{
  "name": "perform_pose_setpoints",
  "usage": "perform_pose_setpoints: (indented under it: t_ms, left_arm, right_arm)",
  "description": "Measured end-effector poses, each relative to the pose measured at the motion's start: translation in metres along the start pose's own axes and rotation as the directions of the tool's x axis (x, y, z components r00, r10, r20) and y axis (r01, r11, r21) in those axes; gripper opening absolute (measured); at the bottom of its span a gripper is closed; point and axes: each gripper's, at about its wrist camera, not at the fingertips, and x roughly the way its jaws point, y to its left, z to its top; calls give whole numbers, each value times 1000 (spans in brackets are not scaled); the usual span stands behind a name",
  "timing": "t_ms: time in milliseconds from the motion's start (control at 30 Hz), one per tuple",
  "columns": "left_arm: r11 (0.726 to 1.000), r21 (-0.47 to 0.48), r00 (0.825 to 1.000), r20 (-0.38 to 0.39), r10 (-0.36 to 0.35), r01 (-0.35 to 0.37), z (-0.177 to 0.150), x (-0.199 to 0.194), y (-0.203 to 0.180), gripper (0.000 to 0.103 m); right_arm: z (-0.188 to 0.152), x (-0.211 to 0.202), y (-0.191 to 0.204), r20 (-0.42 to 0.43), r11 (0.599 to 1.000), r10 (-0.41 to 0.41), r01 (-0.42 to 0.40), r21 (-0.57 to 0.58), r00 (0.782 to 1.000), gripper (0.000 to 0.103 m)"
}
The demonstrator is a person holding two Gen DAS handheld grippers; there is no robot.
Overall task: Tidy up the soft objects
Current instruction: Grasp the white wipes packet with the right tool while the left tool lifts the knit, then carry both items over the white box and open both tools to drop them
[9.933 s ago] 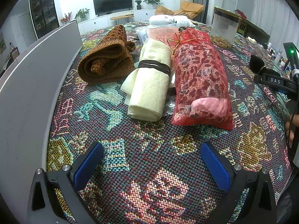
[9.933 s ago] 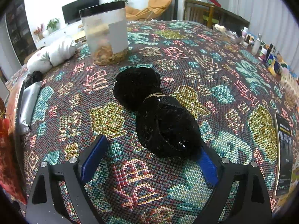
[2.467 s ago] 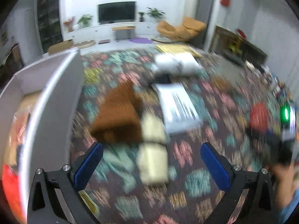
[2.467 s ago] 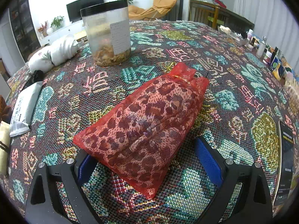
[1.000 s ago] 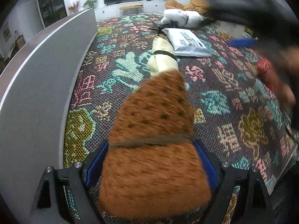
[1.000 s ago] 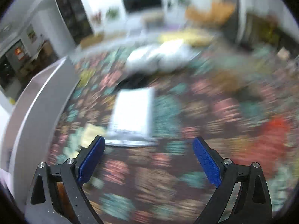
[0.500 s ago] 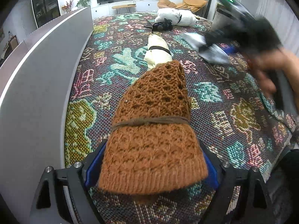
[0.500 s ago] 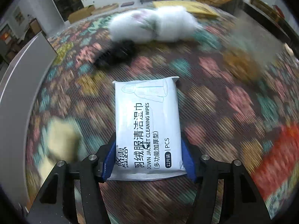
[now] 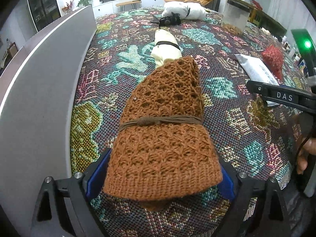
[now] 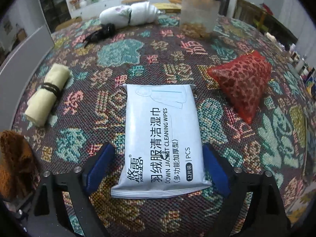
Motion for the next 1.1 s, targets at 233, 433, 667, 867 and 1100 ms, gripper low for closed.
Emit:
perform_pose_setpoints:
  t_ms: [233,433,667,867,1100]
  left_arm:
    - [998,-45,999,-16,-33,33,4,-3,8,93]
    - [988,-73,989,72,-132,137,19,-19,11,64]
    - [939,-159,941,205,-270,304,33,-72,33,64]
    - [940,-276,946,306,-109,198,36,-127,126,65]
    - [855,-454,940,97,328,-252,9,-127,241,88]
  right_arm:
    - [9,1,-5,-111,997,59,-63,-34,992,94]
    - [10,-14,-30,-73,987,153,-148,63,986,60]
    - [19,-69,-13,22,958,275,-275,74,961,60]
    - [50,-137,99,47,860,503,-495,-124,863,60]
    - [55,-154,252,-137,658,697,-704,-268,704,81]
